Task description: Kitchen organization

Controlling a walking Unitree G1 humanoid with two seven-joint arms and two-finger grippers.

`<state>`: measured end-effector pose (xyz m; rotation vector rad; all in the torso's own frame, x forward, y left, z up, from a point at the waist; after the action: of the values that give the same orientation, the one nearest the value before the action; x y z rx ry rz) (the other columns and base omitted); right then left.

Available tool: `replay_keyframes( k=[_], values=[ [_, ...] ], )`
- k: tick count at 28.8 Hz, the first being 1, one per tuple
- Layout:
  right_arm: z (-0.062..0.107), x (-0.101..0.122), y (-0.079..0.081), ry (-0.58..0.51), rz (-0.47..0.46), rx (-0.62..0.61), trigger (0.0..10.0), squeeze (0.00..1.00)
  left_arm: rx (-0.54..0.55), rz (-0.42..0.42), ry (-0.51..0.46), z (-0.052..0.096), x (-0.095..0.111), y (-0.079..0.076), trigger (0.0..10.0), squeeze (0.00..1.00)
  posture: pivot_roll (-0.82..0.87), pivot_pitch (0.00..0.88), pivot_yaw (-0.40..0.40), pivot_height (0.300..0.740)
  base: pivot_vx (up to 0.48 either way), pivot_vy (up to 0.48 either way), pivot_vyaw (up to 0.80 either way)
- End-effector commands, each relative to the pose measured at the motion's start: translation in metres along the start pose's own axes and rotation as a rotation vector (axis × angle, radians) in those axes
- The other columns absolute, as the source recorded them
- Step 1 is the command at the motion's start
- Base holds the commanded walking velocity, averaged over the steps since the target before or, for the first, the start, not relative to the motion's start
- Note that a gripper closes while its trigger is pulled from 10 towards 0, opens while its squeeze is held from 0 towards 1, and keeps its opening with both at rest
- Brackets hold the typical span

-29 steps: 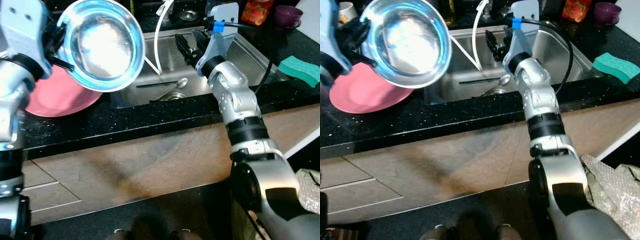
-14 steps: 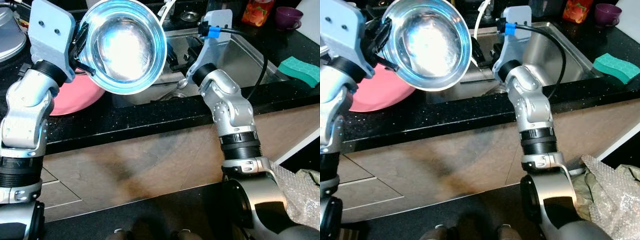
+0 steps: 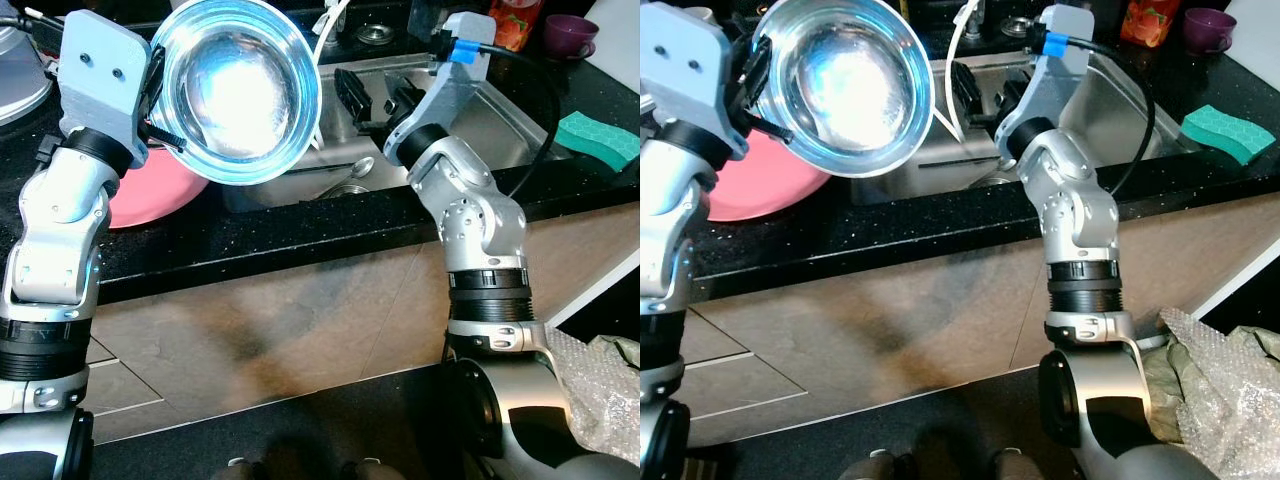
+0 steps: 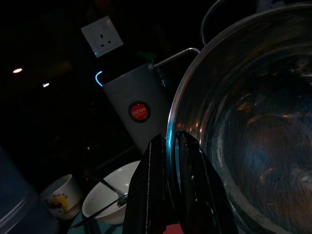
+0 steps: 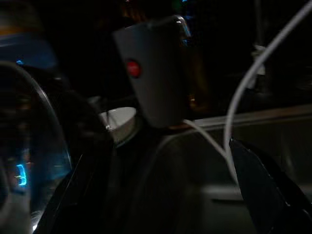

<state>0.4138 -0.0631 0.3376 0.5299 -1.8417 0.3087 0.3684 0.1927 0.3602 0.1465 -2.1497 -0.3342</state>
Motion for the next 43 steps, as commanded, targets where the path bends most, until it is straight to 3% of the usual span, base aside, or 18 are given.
replay_keyframes(
  k=[1, 3, 4, 7, 15, 17, 21, 24, 32, 39, 43],
  values=[
    [0.001, -0.007, 0.019, 0.027, -0.036, 0.074, 10.0, 0.0, -0.002, -0.006, -0.034, -0.001, 0.008, 0.001, 0.0, 0.0, 0.05, 0.115, 0.023, 0.74, 0.0, 0.0, 0.0],
    [0.001, -0.009, 0.027, 0.031, -0.065, 0.101, 10.0, 0.0, -0.011, -0.017, -0.032, -0.001, 0.008, -0.002, 0.0, 0.0, 0.05, 0.117, 0.022, 0.74, 0.0, 0.0, 0.0],
    [0.002, -0.007, 0.037, 0.027, -0.126, 0.141, 10.0, 0.0, -0.017, -0.033, -0.027, -0.001, 0.006, -0.005, 0.0, 0.0, 0.05, 0.117, 0.023, 0.74, 0.0, 0.0, 0.0],
    [0.003, -0.001, 0.042, 0.01, -0.18, 0.169, 10.0, 0.0, 0.005, -0.046, -0.009, 0.0, 0.001, -0.002, 0.0, 0.0, 0.05, 0.118, 0.023, 0.74, 0.0, 0.0, 0.0],
    [0.007, 0.004, 0.05, 0.012, -0.198, 0.231, 10.0, 0.0, 0.018, -0.048, 0.001, -0.001, -0.005, 0.001, 0.0, 0.0, 0.05, 0.117, 0.023, 0.74, 0.0, 0.0, 0.0],
    [0.008, 0.002, 0.051, 0.021, -0.177, 0.234, 10.0, 0.0, 0.021, -0.03, -0.004, -0.002, -0.004, 0.001, 0.0, 0.0, 0.05, 0.117, 0.023, 0.74, 0.0, 0.0, 0.0],
    [0.007, -0.014, 0.047, 0.08, -0.05, 0.196, 10.0, 0.0, 0.002, 0.021, -0.03, -0.002, 0.002, -0.003, 0.0, 0.0, 0.05, 0.118, 0.023, 0.74, 0.0, 0.0, 0.0],
    [0.007, -0.018, 0.043, 0.089, -0.022, 0.176, 10.0, 0.0, 0.015, 0.036, -0.033, -0.003, 0.002, 0.0, 0.0, 0.0, 0.05, 0.119, 0.023, 0.74, 0.0, 0.0, 0.0],
    [0.007, -0.019, 0.035, 0.092, 0.009, 0.14, 10.0, 0.0, 0.018, 0.034, -0.037, -0.003, 0.002, 0.002, 0.0, 0.0, 0.05, 0.117, 0.023, 0.74, 0.0, 0.0, 0.0],
    [0.007, -0.02, 0.034, 0.094, 0.017, 0.137, 10.0, 0.0, 0.016, 0.147, -0.049, -0.004, 0.005, 0.0, 0.0, 0.0, 0.05, 0.118, 0.023, 0.74, 0.0, 0.0, 0.0],
    [0.007, -0.022, 0.036, 0.097, 0.016, 0.144, 10.0, 0.0, -0.001, 0.167, -0.047, -0.004, 0.005, -0.004, 0.0, 0.0, 0.05, 0.117, 0.023, 0.74, 0.0, 0.0, 0.0]
  ],
)
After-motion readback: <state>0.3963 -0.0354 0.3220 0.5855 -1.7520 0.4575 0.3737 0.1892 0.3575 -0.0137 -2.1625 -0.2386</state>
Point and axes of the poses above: a point about 5 cm out from each wrist's last joint towards the gripper, its own z axis pointing back from the gripper into the wrist, its own x axis along the axis of the wrist's last joint, y = z × x, the point moved 6 cm from there along -z, pointing out of the wrist towards the gripper, and after that the axes turned 9 degrees about z, right-handed, at the moved point
